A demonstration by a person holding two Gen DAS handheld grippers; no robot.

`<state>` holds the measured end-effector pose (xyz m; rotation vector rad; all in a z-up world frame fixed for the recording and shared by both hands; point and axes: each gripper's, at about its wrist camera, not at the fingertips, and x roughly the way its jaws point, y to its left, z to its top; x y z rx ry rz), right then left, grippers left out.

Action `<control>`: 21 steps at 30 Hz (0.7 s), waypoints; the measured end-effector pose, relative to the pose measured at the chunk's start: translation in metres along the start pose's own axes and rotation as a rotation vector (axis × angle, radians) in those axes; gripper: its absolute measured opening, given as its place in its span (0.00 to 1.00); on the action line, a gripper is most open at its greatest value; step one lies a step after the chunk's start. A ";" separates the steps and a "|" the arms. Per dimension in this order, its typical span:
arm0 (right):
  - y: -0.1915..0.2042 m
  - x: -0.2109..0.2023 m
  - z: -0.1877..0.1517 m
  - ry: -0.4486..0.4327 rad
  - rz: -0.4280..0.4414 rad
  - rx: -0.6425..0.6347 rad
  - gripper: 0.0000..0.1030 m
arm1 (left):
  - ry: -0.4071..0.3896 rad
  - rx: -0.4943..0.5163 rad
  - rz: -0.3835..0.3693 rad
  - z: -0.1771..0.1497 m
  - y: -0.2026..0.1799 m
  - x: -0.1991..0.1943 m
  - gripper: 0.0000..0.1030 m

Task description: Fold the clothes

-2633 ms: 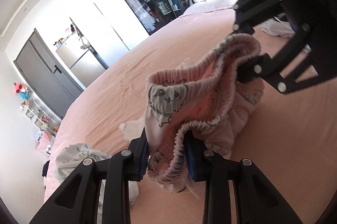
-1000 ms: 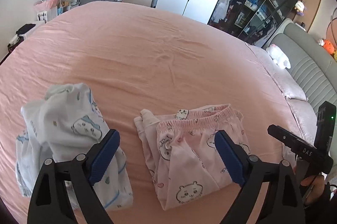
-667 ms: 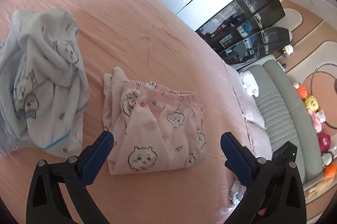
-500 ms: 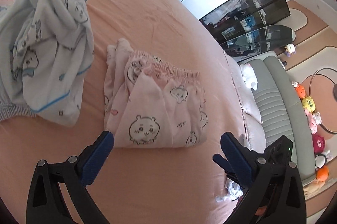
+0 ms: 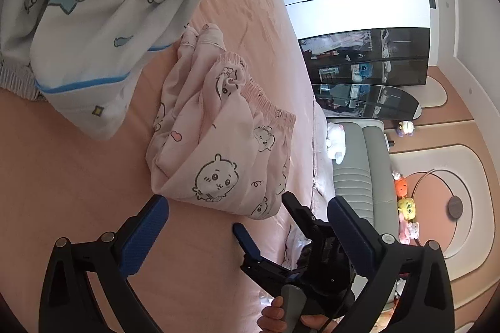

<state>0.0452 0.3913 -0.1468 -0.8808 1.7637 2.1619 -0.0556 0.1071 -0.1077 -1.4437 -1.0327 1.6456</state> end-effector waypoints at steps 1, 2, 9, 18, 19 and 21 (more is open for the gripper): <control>-0.002 0.005 0.001 -0.003 0.018 0.016 0.86 | -0.002 -0.010 -0.006 0.000 0.002 0.002 1.00; -0.003 0.009 0.002 -0.009 0.036 0.030 0.86 | -0.004 -0.020 -0.011 0.000 0.003 0.004 1.00; 0.008 0.035 0.015 -0.065 0.094 0.062 0.99 | -0.017 -0.082 -0.047 -0.001 0.013 0.017 1.00; 0.022 0.049 0.034 -0.079 0.073 0.098 1.00 | -0.032 -0.076 -0.020 0.006 0.010 0.034 1.00; 0.022 0.050 0.036 -0.078 0.079 0.109 1.00 | -0.038 -0.074 -0.012 0.007 0.010 0.036 1.00; 0.022 0.052 0.040 -0.077 0.091 0.128 1.00 | -0.054 -0.062 -0.001 0.008 0.008 0.040 1.00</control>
